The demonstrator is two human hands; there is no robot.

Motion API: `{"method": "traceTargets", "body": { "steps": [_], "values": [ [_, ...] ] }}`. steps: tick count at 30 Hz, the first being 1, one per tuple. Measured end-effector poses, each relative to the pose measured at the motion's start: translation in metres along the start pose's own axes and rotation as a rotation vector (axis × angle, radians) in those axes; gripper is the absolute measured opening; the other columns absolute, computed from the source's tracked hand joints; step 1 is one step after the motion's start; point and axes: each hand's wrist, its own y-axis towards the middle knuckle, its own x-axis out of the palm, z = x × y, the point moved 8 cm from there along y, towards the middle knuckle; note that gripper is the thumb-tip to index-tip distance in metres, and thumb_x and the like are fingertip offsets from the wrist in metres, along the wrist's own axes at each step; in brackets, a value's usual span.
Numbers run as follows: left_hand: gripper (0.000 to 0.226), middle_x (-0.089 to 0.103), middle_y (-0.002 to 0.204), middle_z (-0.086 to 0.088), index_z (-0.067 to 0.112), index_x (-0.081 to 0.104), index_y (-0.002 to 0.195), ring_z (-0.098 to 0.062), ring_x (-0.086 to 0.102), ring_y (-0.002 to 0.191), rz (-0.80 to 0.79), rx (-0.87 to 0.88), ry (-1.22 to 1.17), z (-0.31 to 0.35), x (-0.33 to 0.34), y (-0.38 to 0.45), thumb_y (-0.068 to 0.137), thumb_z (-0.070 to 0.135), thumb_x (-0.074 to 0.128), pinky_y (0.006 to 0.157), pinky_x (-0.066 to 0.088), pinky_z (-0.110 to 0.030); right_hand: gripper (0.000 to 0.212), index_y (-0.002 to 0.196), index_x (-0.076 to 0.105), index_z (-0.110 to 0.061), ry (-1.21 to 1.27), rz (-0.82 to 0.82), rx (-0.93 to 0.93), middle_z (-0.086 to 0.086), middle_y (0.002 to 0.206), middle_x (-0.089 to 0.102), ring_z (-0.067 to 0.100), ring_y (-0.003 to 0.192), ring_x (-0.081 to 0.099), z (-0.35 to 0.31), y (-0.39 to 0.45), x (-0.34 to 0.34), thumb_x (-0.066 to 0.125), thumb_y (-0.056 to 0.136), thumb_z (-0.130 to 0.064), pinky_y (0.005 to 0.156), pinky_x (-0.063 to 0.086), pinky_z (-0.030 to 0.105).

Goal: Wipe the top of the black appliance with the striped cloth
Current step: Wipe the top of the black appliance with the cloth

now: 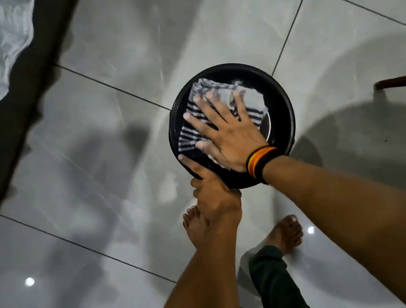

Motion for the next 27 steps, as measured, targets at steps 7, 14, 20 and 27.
{"method": "traceTargets", "body": {
  "steps": [7, 14, 20, 27],
  "values": [
    [0.150, 0.055, 0.126, -0.021, 0.028, -0.040, 0.153, -0.037, 0.063, 0.109, 0.008, -0.010, 0.001, -0.002, -0.003, 0.000, 0.078, 0.018, 0.089, 0.095, 0.056, -0.054, 0.066, 0.161, 0.001, -0.030, 0.177, 0.035, 0.551, 0.009, 0.171, -0.003, 0.032, 0.157, -0.006, 0.060, -0.051, 0.007, 0.022, 0.103, -0.053, 0.119, 0.002, 0.070],
    [0.092, 0.055, 0.137, -0.016, 0.018, 0.016, 0.163, -0.036, 0.062, 0.115, 0.021, -0.046, 0.007, -0.052, 0.050, 0.035, 0.093, 0.058, 0.060, 0.096, 0.057, -0.052, 0.060, 0.160, 0.007, -0.032, 0.065, -0.090, 0.088, 0.007, 0.171, 0.004, 0.035, 0.156, 0.000, -0.013, -0.065, 0.019, 0.021, 0.105, -0.050, 0.117, 0.005, 0.072],
    [0.142, 0.051, 0.133, -0.023, 0.021, -0.026, 0.159, -0.042, 0.060, 0.119, -0.023, -0.030, 0.008, -0.001, 0.003, 0.001, 0.075, 0.017, 0.088, 0.099, 0.054, -0.055, 0.061, 0.158, 0.016, -0.039, -0.052, -0.142, -0.239, 0.002, 0.170, 0.009, 0.030, 0.157, 0.005, 0.006, 0.033, -0.005, 0.017, 0.102, -0.062, 0.121, -0.003, 0.066],
    [0.154, 0.057, 0.127, -0.022, 0.027, -0.039, 0.154, -0.038, 0.063, 0.114, 0.017, 0.004, 0.027, -0.003, 0.001, 0.003, 0.073, 0.016, 0.091, 0.096, 0.055, -0.052, 0.061, 0.156, 0.024, -0.038, 0.279, 0.085, 0.521, 0.000, 0.168, 0.018, 0.028, 0.155, 0.014, 0.089, -0.003, -0.014, 0.023, 0.100, -0.062, 0.123, 0.002, 0.061]
  ]
}}
